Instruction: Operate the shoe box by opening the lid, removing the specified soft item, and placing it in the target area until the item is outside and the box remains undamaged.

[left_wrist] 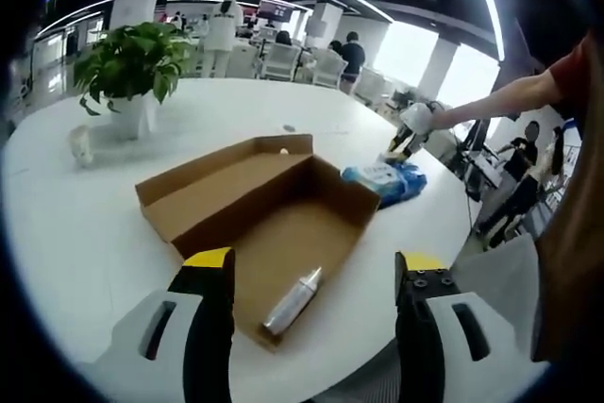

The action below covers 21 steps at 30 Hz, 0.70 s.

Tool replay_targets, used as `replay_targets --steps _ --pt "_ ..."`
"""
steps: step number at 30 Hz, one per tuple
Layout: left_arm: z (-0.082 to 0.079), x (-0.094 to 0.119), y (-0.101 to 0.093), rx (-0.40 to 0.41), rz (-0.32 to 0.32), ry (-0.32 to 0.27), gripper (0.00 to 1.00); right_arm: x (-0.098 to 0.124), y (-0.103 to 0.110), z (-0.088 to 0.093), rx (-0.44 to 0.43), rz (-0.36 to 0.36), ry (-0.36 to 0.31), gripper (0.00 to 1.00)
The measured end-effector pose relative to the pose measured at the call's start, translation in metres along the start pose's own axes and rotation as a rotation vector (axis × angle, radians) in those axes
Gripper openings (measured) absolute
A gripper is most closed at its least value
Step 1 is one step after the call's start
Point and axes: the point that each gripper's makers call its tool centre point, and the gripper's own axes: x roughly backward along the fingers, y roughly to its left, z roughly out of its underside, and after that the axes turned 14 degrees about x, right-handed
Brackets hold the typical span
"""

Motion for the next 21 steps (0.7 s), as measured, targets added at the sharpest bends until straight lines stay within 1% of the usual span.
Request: replay_targets --steps 3,10,13,15,17,19,21 --pt "0.002 0.0 0.001 -0.001 0.005 0.004 0.69 0.006 -0.001 0.0 -0.008 0.011 0.003 0.24" --pt "0.001 0.001 -0.001 -0.003 0.02 -0.003 0.68 0.026 -0.005 0.0 -0.082 0.067 -0.024 0.26" --pt "0.0 0.001 -0.003 -0.005 0.03 -0.008 0.68 0.035 -0.007 -0.002 -0.145 0.092 -0.052 0.27" --pt "0.0 0.001 -0.004 -0.005 0.035 -0.012 0.68 0.04 -0.006 -0.006 -0.171 0.098 -0.076 0.27" --pt "0.0 0.0 -0.005 -0.007 0.038 -0.013 0.68 0.046 -0.005 -0.008 -0.18 0.109 -0.086 0.28" --pt "-0.001 0.001 -0.007 -0.007 0.045 -0.02 0.68 0.051 -0.005 -0.011 -0.218 0.127 -0.11 0.29" --pt "-0.001 0.0 -0.008 -0.007 0.048 -0.023 0.68 0.056 -0.008 -0.017 -0.277 0.158 -0.148 0.3"
